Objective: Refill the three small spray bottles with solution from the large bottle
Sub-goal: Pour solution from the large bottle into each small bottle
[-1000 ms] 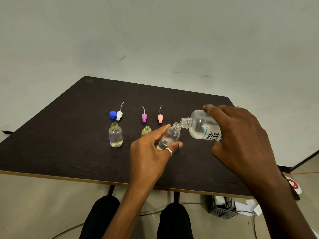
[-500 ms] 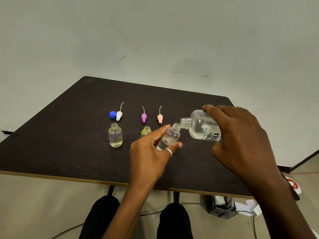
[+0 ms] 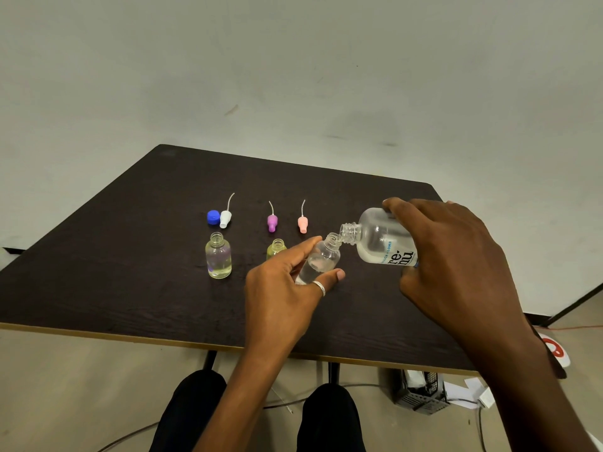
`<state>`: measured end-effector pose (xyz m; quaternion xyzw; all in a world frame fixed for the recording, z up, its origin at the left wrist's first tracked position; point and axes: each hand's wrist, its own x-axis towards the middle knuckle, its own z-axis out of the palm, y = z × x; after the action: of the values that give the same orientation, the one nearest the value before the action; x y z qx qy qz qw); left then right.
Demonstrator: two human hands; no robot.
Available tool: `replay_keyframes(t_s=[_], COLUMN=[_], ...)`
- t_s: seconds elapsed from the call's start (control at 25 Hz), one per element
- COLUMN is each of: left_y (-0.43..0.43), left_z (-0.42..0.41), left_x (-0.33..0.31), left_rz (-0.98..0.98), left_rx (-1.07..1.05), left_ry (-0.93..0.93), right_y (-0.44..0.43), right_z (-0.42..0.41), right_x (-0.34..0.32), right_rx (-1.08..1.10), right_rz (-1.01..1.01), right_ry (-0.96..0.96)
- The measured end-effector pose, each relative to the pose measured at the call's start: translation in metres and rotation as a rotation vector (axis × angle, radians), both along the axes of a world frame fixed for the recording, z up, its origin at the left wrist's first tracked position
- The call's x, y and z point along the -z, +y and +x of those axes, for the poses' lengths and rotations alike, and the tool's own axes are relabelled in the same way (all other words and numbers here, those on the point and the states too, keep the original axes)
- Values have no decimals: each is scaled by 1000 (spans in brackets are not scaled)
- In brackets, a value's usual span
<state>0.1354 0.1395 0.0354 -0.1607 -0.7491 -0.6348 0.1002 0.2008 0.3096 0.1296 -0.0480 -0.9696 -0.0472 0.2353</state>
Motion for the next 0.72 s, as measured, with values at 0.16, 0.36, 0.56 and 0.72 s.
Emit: replay_keyframes(t_s=[0.16, 0.36, 0.56, 0.72], left_y=[0, -1, -1, 0], left_z=[0, -1, -1, -1], left_x=[0, 1, 1, 2], left_rz=[-2, -10, -21, -16], left_rx=[-3, 4, 4, 0], left_ry=[18, 14, 21, 19], right_y=[0, -1, -1, -1], right_z=[0, 0, 0, 1], right_x=[0, -1, -1, -1], right_rx=[2, 6, 14, 15], right_rz=[-3, -1, -11, 2], right_ry=[-11, -16, -35, -16])
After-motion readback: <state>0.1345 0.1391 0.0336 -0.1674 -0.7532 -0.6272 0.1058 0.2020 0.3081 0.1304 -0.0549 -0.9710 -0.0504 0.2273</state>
